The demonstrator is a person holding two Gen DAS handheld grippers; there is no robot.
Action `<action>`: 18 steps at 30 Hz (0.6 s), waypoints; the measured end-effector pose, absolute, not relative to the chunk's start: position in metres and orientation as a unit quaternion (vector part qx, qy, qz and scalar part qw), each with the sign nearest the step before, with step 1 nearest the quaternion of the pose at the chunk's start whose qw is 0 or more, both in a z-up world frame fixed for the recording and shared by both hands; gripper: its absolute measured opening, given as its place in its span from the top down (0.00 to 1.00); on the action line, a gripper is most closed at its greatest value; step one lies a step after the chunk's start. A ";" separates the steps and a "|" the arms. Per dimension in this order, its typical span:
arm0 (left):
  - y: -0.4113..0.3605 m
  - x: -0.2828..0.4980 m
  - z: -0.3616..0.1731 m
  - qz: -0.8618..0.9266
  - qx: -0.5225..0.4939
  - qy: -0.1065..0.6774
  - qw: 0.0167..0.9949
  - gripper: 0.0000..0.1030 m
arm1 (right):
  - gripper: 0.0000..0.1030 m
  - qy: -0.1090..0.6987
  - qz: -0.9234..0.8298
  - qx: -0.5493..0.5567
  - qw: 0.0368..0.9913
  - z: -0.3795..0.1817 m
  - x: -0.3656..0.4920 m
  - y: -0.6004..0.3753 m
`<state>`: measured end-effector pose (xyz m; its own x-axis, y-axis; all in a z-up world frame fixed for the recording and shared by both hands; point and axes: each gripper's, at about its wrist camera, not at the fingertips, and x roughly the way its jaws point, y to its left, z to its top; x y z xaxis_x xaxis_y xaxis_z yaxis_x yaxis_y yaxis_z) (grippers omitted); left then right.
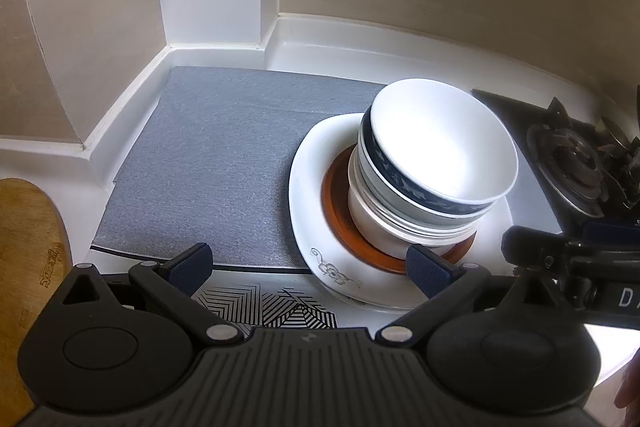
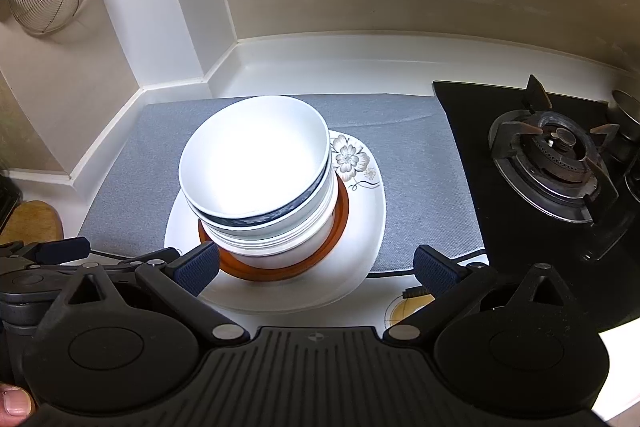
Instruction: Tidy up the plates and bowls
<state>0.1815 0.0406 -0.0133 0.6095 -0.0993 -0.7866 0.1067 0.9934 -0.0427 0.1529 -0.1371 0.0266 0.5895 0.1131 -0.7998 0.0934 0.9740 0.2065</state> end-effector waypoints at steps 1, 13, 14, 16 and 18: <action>0.041 0.182 -0.013 -0.058 0.005 0.438 0.897 0.00 | 0.00 0.453 0.005 0.114 0.884 0.027 0.153 -0.137; 0.038 0.182 -0.016 -0.059 0.005 0.440 0.896 0.00 | 0.00 0.457 0.003 0.114 0.882 0.025 0.155 -0.137; 0.038 0.182 -0.016 -0.059 0.005 0.440 0.896 0.00 | 0.00 0.458 0.003 0.114 0.882 0.025 0.155 -0.137; 0.037 0.182 -0.017 -0.060 0.004 0.440 0.896 0.00 | 0.00 0.459 0.003 0.113 0.881 0.025 0.155 -0.138; 0.037 0.183 -0.017 -0.062 0.002 0.441 0.896 0.00 | 0.00 0.459 0.003 0.112 0.881 0.025 0.156 -0.138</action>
<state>0.1827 0.0374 -0.0174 0.6042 -0.1090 -0.7893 0.1131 0.9923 -0.0505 0.1556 -0.1375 0.0248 0.5782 0.1083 -0.8087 0.0973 0.9749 0.2001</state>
